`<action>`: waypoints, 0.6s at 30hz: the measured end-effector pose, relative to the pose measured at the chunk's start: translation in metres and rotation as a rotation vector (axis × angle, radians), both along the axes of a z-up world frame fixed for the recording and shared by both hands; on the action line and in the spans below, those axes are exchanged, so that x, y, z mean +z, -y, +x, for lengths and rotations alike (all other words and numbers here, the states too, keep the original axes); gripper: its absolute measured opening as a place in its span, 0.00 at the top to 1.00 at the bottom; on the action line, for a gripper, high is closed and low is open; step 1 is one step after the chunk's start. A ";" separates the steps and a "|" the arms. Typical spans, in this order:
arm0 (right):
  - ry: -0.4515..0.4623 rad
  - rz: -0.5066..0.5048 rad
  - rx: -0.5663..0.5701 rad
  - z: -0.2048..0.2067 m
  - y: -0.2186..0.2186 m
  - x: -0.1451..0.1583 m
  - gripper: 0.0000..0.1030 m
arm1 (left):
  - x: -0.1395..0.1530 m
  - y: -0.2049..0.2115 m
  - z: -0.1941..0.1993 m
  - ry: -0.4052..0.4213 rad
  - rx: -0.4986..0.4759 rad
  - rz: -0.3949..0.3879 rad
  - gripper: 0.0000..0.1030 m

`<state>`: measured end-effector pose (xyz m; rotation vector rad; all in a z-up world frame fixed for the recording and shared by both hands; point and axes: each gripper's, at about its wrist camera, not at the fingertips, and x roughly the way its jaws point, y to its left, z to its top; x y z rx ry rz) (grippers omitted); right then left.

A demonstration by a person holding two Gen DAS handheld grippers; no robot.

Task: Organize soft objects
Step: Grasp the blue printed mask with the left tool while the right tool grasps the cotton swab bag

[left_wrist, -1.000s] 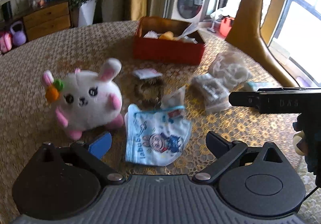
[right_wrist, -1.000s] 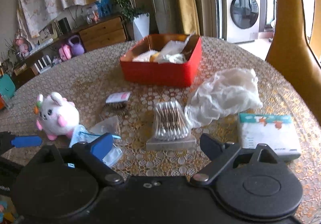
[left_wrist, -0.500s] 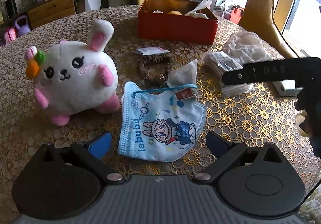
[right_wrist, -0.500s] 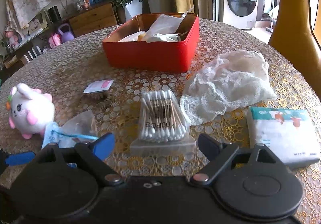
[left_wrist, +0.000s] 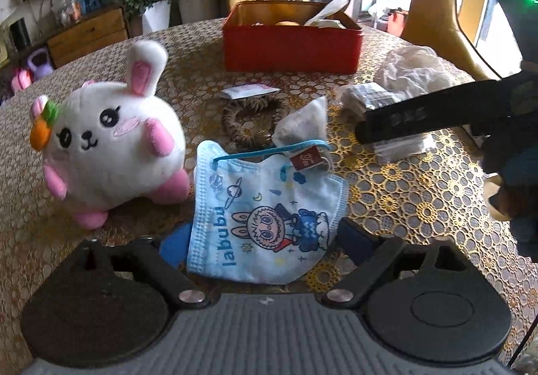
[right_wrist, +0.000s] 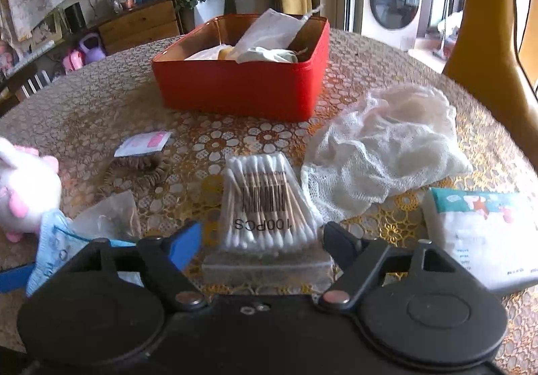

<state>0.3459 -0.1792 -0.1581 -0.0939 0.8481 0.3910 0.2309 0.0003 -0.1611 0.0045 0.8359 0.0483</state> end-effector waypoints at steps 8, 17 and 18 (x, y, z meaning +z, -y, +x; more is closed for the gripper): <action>0.043 -0.071 -0.004 -0.007 -0.007 -0.001 0.39 | 0.004 0.013 -0.002 0.027 -0.093 -0.001 0.57; 0.045 -0.037 -0.003 -0.012 -0.003 0.002 0.56 | 0.007 0.005 -0.003 0.032 -0.097 -0.049 0.77; 0.045 -0.030 -0.004 -0.013 -0.002 0.002 0.57 | 0.008 0.004 -0.002 0.030 -0.099 -0.060 0.78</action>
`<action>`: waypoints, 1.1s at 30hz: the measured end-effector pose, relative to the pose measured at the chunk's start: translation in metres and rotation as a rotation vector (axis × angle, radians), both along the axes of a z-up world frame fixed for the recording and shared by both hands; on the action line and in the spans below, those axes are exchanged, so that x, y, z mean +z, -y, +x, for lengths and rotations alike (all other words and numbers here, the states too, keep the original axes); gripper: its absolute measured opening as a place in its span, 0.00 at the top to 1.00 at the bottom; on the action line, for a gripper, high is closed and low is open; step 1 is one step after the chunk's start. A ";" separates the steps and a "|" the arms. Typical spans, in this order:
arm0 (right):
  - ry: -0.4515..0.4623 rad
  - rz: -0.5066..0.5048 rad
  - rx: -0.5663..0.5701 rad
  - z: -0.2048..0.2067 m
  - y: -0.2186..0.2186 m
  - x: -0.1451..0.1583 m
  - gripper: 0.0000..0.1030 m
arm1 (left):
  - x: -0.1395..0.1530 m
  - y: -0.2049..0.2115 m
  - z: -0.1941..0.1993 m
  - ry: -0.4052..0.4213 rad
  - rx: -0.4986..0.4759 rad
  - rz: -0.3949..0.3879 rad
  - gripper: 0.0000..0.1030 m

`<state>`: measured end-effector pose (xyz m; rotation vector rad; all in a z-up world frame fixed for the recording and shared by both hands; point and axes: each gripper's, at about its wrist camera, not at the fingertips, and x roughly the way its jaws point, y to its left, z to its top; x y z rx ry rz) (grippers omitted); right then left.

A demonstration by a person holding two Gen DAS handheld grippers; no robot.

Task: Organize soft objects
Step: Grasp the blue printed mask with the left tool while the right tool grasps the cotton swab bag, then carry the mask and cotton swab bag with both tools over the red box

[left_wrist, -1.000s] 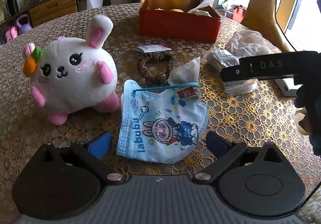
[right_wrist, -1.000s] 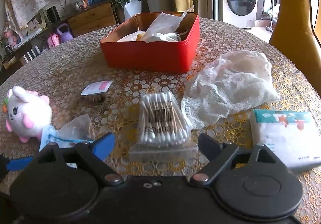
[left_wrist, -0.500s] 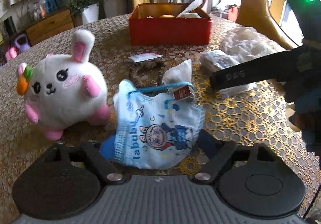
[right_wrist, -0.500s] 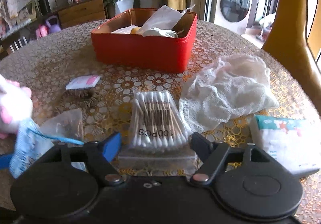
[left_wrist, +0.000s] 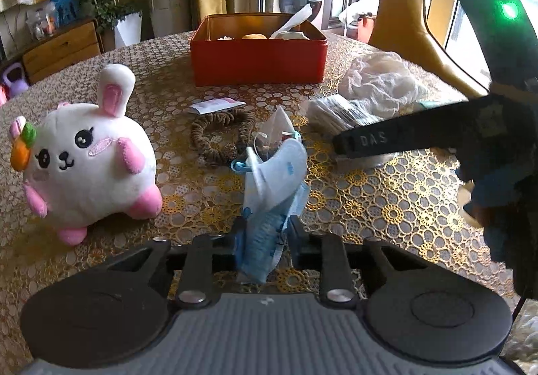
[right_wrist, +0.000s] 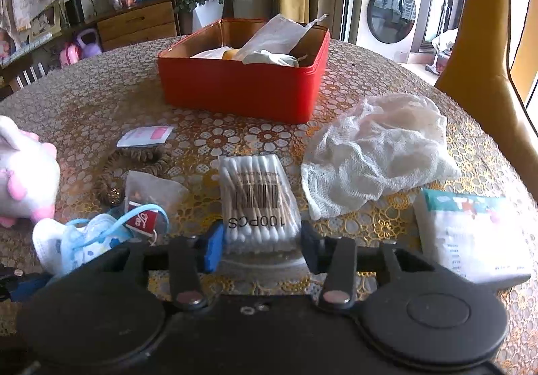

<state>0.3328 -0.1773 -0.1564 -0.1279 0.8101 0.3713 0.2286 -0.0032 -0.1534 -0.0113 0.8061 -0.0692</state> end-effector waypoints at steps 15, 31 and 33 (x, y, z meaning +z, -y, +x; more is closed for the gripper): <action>0.015 0.149 0.014 -0.044 0.028 0.039 0.60 | 0.028 -0.025 -0.013 0.017 0.052 -0.076 0.90; 0.090 0.241 0.069 -0.106 0.048 0.088 0.60 | 0.098 -0.039 -0.036 0.083 0.004 -0.207 0.91; 0.088 0.252 0.066 -0.108 0.052 0.091 0.60 | 0.103 -0.037 -0.039 0.078 -0.015 -0.231 0.91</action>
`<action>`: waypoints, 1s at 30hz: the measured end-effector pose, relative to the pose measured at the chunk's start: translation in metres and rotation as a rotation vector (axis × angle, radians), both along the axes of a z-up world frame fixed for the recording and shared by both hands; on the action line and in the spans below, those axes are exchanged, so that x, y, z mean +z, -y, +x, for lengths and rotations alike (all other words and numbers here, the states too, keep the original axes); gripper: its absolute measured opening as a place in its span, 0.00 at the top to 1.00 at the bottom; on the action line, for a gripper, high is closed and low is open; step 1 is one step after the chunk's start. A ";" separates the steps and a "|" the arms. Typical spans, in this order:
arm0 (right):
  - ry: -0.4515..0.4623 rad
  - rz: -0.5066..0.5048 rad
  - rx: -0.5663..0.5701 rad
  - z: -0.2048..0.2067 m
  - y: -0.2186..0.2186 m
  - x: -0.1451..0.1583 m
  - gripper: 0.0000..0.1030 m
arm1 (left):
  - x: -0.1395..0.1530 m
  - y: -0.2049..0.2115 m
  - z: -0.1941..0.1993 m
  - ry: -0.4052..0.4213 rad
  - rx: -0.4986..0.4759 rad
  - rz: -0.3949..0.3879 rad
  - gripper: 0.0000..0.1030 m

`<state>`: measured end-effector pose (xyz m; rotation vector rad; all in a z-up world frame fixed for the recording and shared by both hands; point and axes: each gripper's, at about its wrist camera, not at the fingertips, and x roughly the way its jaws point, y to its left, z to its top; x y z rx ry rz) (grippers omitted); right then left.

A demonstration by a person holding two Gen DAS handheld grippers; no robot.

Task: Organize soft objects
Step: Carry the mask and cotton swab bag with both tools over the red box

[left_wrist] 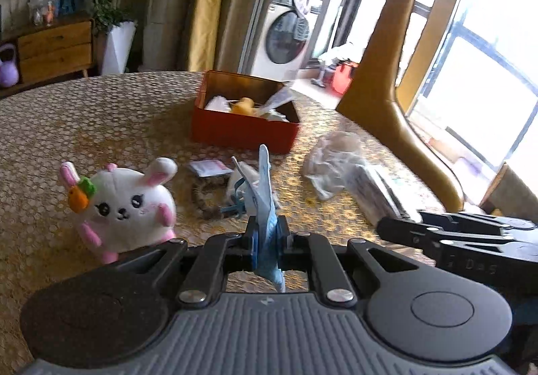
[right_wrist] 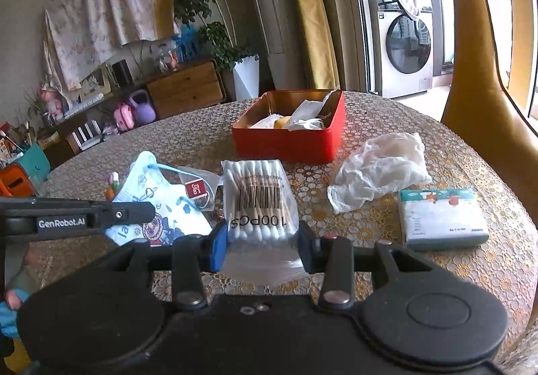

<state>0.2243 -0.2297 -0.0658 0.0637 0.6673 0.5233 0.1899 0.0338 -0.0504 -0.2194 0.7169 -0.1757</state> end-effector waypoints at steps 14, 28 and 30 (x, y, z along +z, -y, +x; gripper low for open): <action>-0.092 -0.205 0.113 0.005 -0.034 -0.039 0.60 | -0.020 0.030 -0.003 -0.054 -0.109 0.025 0.91; -0.118 -0.220 0.062 0.033 -0.023 -0.060 0.61 | -0.068 0.003 0.016 -0.178 -0.061 0.008 0.93; -0.119 -0.212 0.055 0.032 -0.017 -0.058 0.61 | -0.061 0.004 0.015 -0.167 -0.069 0.004 0.93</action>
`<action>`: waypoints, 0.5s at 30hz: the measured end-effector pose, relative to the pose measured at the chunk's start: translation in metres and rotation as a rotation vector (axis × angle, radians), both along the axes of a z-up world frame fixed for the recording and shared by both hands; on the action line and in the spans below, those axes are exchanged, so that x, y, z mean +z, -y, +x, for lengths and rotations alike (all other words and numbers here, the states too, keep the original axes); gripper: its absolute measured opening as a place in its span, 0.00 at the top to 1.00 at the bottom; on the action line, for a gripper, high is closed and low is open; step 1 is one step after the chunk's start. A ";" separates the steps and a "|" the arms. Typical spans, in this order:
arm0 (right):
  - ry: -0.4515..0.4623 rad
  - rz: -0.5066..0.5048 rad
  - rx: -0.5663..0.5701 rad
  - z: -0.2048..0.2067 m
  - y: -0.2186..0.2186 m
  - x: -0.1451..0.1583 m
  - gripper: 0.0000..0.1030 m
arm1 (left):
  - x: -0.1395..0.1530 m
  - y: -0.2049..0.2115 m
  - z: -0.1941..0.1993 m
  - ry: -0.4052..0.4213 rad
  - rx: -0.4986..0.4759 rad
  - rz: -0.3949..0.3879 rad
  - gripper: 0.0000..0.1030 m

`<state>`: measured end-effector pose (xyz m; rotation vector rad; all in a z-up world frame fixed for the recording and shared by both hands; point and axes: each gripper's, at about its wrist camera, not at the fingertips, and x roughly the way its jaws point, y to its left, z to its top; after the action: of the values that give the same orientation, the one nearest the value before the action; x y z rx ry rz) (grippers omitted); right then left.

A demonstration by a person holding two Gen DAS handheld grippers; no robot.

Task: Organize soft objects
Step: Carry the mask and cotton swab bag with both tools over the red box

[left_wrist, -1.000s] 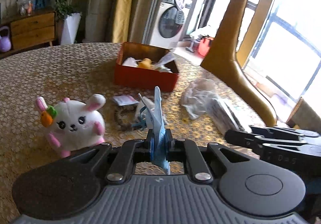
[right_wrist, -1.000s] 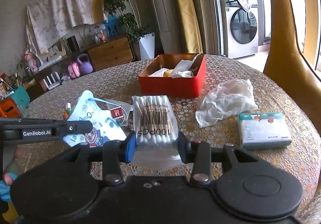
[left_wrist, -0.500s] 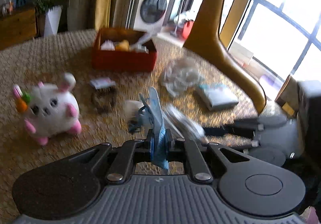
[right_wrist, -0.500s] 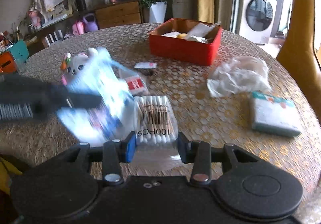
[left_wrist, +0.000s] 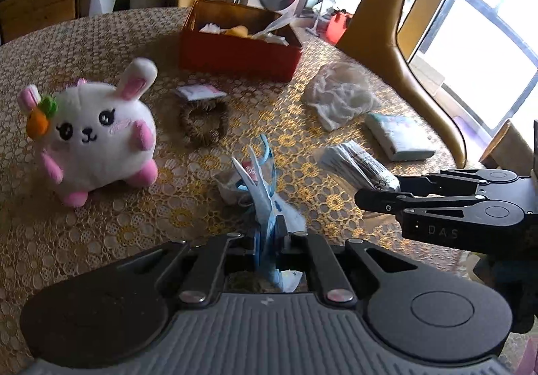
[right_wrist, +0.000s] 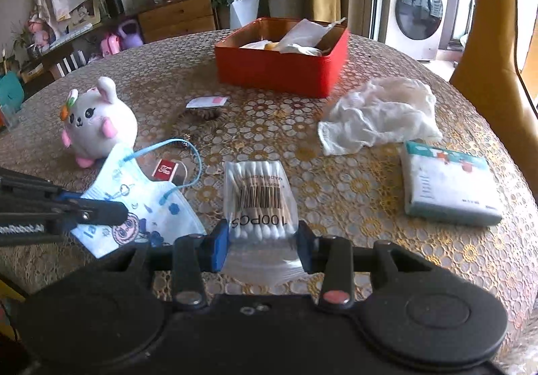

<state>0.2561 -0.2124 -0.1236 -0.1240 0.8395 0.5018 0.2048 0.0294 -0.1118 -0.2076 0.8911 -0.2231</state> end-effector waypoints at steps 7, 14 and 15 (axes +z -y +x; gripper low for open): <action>0.056 0.041 -0.007 -0.004 0.014 0.032 0.61 | 0.038 0.004 -0.001 0.062 -0.012 -0.015 0.93; 0.115 0.082 -0.017 -0.001 0.025 0.070 0.61 | 0.083 0.007 0.016 0.144 -0.032 0.015 0.93; 0.122 0.086 -0.019 0.002 0.026 0.075 0.61 | 0.088 0.006 0.020 0.151 -0.030 0.017 0.93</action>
<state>0.2578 -0.2384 -0.0491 -0.0671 0.6983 0.5065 0.2251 0.0232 -0.0234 -0.1600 0.7457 -0.2555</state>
